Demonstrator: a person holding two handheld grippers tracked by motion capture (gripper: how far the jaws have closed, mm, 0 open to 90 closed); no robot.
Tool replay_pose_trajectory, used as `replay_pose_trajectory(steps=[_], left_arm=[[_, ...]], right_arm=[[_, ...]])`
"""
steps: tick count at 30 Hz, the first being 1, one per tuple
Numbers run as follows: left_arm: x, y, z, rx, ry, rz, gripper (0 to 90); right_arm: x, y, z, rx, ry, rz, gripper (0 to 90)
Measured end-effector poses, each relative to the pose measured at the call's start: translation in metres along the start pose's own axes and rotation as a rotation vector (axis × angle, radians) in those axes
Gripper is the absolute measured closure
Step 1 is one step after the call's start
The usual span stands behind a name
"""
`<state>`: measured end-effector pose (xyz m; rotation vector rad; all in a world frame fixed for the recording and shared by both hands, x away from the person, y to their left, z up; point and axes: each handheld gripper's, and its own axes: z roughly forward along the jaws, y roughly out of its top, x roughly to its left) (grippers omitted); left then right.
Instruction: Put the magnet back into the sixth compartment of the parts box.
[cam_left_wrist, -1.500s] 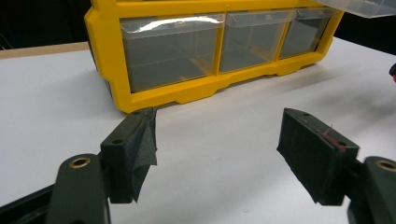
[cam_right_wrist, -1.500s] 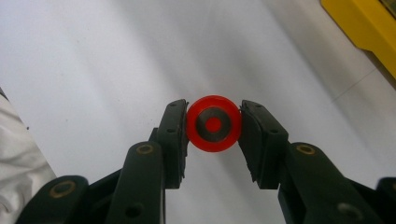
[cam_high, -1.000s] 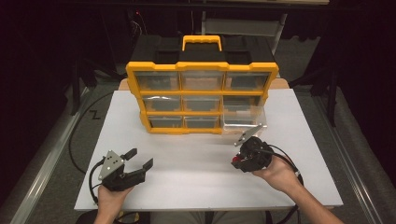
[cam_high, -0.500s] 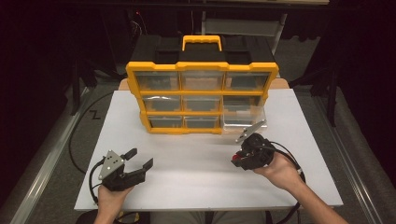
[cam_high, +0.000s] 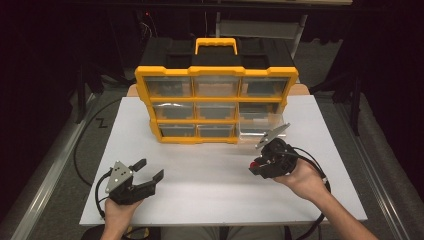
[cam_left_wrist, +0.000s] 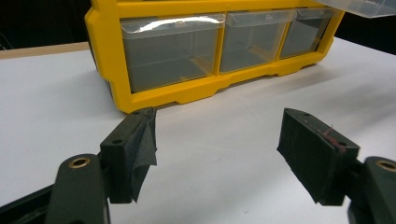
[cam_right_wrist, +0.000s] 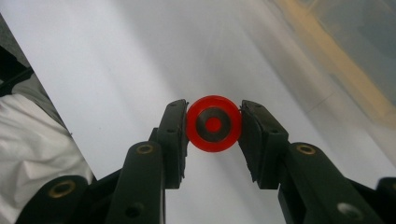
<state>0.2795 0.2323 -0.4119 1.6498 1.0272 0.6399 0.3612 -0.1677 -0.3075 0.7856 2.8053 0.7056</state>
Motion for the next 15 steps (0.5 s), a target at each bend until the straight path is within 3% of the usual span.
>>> replay_pose_trajectory(steps=[15], left_arm=[[0.000, 0.000, 0.000, -0.001, 0.001, 0.000, 27.9]], right_arm=[[-0.001, 0.006, -0.013, -0.011, 0.001, -0.005, 64.8]])
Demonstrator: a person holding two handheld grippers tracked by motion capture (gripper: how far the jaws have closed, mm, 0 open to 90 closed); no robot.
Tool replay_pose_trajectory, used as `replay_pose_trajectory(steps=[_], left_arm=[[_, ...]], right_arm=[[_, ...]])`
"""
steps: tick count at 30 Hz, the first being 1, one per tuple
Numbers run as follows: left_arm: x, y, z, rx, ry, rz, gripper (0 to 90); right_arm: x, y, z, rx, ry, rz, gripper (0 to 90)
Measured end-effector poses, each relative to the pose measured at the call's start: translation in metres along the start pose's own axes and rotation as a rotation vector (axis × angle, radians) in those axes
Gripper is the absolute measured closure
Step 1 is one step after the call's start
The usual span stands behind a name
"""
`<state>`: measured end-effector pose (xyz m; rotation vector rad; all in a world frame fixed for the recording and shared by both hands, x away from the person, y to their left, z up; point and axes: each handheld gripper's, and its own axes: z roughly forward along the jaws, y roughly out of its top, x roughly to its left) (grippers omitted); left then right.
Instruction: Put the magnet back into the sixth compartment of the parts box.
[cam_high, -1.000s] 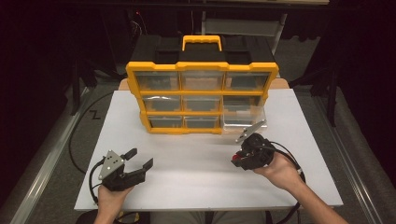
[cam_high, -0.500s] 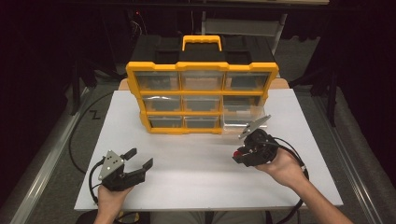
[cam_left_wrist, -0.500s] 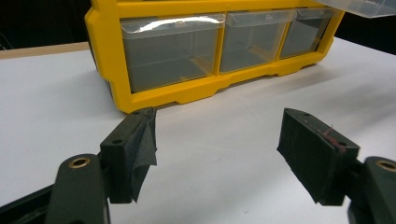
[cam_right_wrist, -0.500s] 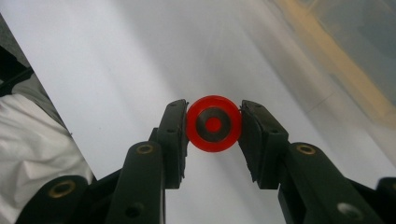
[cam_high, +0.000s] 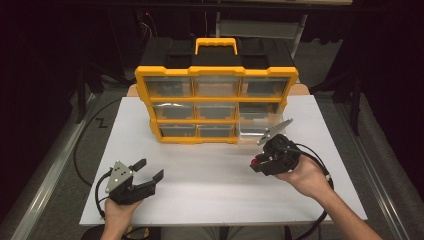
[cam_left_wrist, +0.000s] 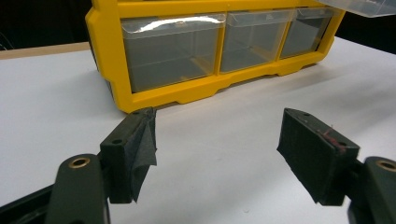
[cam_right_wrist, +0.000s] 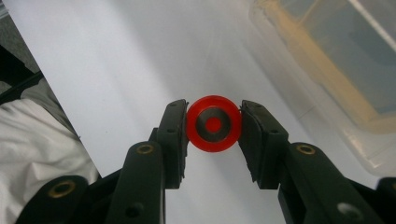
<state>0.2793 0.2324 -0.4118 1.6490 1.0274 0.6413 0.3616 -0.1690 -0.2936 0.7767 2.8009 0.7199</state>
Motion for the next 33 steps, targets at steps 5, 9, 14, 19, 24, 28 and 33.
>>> replay_pose_trajectory(steps=[5, 9, 14, 19, 24, 28, 33], left_arm=[[0.000, 0.000, 0.000, 0.001, -0.001, 0.001, 27.9], [0.000, 0.000, 0.001, 0.005, -0.003, 0.002, 27.9], [0.000, 0.000, 0.000, 0.002, -0.003, 0.001, 27.9], [0.000, 0.000, 0.001, 0.005, -0.005, 0.004, 27.9], [-0.001, 0.000, 0.001, 0.006, -0.007, 0.004, 27.9], [0.000, 0.000, 0.001, 0.004, -0.006, 0.000, 27.9], [0.000, 0.000, 0.003, 0.010, -0.009, 0.001, 27.9]], right_arm=[[-0.002, 0.001, -0.008, -0.027, -0.001, 0.006, 64.8], [-0.003, 0.002, -0.012, -0.028, -0.003, 0.007, 64.8], [-0.004, 0.004, -0.017, -0.026, -0.007, 0.009, 64.8], [-0.005, 0.006, -0.025, -0.040, -0.009, 0.010, 64.8], [-0.006, 0.007, -0.033, -0.055, -0.012, 0.008, 64.8], [-0.007, 0.008, -0.038, -0.064, -0.013, 0.009, 64.8], [-0.007, 0.010, -0.043, -0.070, -0.014, 0.011, 64.8]])
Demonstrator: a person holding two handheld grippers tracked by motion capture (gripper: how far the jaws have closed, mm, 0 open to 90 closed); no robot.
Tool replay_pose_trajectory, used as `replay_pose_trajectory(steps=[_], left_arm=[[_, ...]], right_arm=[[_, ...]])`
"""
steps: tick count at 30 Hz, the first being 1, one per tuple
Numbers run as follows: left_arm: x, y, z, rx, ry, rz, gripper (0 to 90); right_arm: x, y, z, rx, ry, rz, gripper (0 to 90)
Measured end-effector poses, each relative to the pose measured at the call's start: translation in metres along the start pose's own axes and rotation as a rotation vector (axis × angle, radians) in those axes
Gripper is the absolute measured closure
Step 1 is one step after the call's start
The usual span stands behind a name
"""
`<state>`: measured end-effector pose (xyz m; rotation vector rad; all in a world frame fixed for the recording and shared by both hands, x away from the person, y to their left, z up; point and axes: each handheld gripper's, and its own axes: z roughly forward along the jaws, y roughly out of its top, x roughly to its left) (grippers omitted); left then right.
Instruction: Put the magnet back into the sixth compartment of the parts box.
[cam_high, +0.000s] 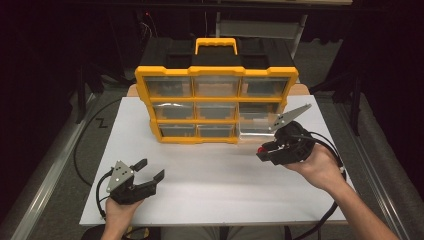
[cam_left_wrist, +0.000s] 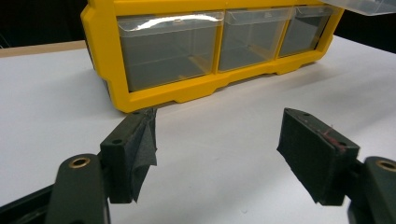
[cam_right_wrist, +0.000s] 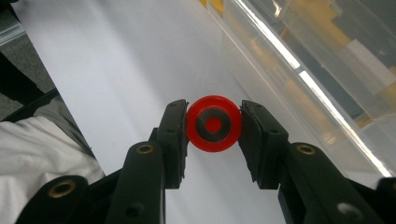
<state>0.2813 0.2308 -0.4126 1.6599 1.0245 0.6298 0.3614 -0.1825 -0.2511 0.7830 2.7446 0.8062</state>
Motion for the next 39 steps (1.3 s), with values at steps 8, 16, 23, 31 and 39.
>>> replay_pose_trajectory(steps=[8, 16, 23, 31, 39], left_arm=[[0.000, 0.000, 0.000, -0.003, -0.002, 0.000, 28.0], [-0.001, 0.000, 0.000, -0.003, -0.002, 0.000, 28.3], [-0.001, 0.000, -0.001, -0.007, -0.003, 0.001, 28.7], [-0.001, 0.000, -0.001, -0.005, -0.005, 0.003, 28.7], [-0.001, 0.000, -0.001, -0.006, -0.010, 0.003, 28.3]], right_arm=[[0.000, 0.007, -0.009, -0.007, -0.010, -0.010, 64.8], [-0.002, 0.012, -0.014, -0.028, -0.011, -0.006, 64.8], [-0.003, 0.015, -0.014, -0.027, -0.015, -0.007, 64.9], [-0.003, 0.020, -0.016, -0.033, -0.030, -0.015, 64.8], [-0.010, 0.024, -0.017, -0.044, -0.039, 0.015, 64.9]])
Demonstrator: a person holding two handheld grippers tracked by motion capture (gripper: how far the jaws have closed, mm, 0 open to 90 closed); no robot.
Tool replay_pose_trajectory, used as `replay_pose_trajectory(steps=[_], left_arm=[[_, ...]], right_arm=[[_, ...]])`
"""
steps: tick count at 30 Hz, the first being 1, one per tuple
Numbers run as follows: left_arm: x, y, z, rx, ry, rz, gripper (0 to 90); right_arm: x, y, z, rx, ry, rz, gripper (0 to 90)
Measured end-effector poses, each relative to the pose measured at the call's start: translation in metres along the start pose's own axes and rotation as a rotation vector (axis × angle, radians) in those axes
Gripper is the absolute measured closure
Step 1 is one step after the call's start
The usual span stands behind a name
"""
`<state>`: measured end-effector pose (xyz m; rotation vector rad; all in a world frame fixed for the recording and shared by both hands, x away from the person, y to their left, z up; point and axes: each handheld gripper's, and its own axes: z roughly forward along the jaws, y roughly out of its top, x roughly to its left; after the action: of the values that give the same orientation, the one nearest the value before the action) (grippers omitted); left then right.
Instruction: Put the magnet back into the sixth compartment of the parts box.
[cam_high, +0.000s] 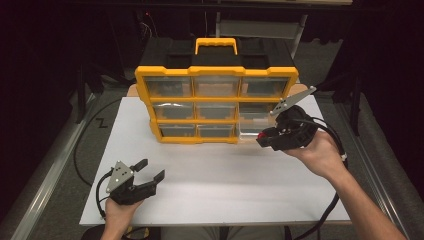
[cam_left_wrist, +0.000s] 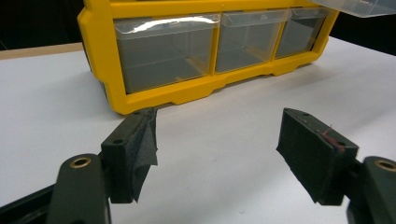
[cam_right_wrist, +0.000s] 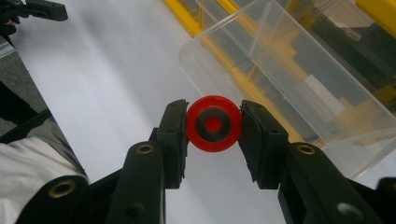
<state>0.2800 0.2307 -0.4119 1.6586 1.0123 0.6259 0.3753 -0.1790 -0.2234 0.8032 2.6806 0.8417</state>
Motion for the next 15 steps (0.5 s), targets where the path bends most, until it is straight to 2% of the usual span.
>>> replay_pose_trajectory(steps=[4, 15], left_arm=[[0.000, 0.000, 0.000, -0.002, -0.002, -0.002, 28.1], [0.000, 0.000, 0.000, -0.001, -0.003, -0.002, 28.0]], right_arm=[[-0.003, 0.002, 0.000, 0.001, -0.028, 0.005, 64.9], [-0.016, 0.009, 0.003, -0.016, -0.048, 0.053, 64.9]])
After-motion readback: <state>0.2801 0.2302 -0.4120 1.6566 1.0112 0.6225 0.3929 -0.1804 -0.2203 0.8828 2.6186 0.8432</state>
